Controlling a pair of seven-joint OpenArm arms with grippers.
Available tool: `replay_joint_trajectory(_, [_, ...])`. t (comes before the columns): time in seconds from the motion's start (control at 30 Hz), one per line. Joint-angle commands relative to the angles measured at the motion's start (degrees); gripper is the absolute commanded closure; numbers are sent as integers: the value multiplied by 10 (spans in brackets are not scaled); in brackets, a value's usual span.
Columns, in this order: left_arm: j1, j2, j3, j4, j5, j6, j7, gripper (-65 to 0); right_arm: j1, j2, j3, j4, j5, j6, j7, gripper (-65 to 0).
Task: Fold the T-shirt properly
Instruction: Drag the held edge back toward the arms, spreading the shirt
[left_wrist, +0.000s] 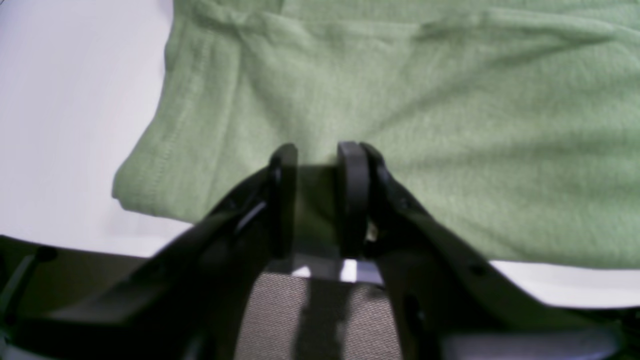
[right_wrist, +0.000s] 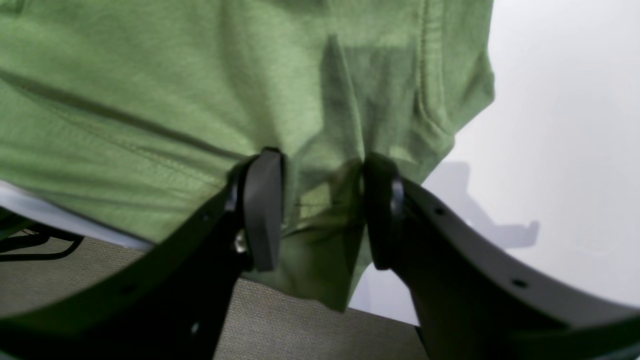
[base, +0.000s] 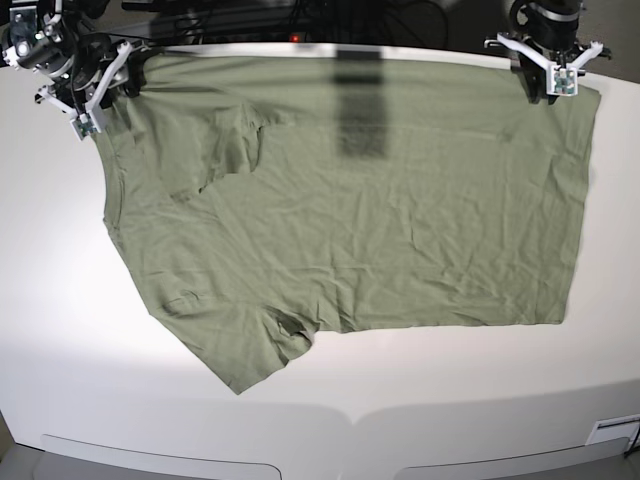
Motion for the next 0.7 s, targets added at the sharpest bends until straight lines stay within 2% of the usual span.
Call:
replay_joint_trajectory(0.0, [30,7,9,-25,-3,-17,156,-146,-7,9,4,5,-16,-12,-17,-262])
replay_joint_trajectory(0.13, [29,7,9,-25,5,41,135,-146,-8,9,4,29,-16,-53,-8,-262])
replay_joint_trajectory(0.27, [29,7,9,-25,42,44,115,-146,-6,8,4,54,-16,-65,9,-262])
replay_joint_trajectory(0.67, [-3,7,9,-8,41,45,97,-165,-3,7,4,67,-14,-65,11,-262])
